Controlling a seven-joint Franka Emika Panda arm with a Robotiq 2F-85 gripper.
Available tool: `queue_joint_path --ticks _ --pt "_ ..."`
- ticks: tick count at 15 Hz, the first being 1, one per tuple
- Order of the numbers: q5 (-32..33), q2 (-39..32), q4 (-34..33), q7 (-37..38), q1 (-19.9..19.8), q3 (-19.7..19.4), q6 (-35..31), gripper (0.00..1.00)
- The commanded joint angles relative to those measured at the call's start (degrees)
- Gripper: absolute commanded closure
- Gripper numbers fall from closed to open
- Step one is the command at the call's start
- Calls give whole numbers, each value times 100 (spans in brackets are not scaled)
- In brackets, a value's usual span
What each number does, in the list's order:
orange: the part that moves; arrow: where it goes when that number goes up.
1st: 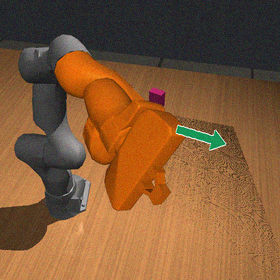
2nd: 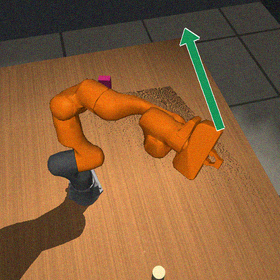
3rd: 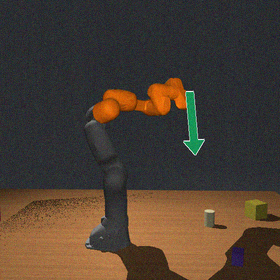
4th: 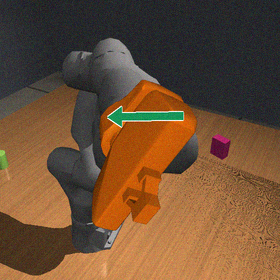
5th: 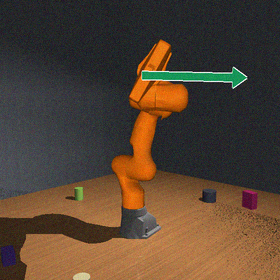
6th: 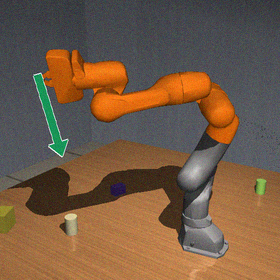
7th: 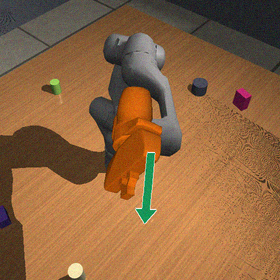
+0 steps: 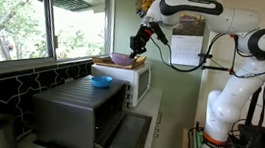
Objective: Remove the purple bowl from the bowls stack on top of the oven and put it in the oven on the oven wire rack
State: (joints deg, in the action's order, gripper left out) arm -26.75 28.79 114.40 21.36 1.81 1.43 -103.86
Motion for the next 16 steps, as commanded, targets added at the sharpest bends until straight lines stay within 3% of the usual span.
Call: queue_joint_path --ticks 1,8,16 --pt "-187 534 520 -1155 165 -271 500 99" --pt "152 685 1071 -2408 119 -251 1739 99" --pt "447 470 1587 -2706 131 24 1785 99"
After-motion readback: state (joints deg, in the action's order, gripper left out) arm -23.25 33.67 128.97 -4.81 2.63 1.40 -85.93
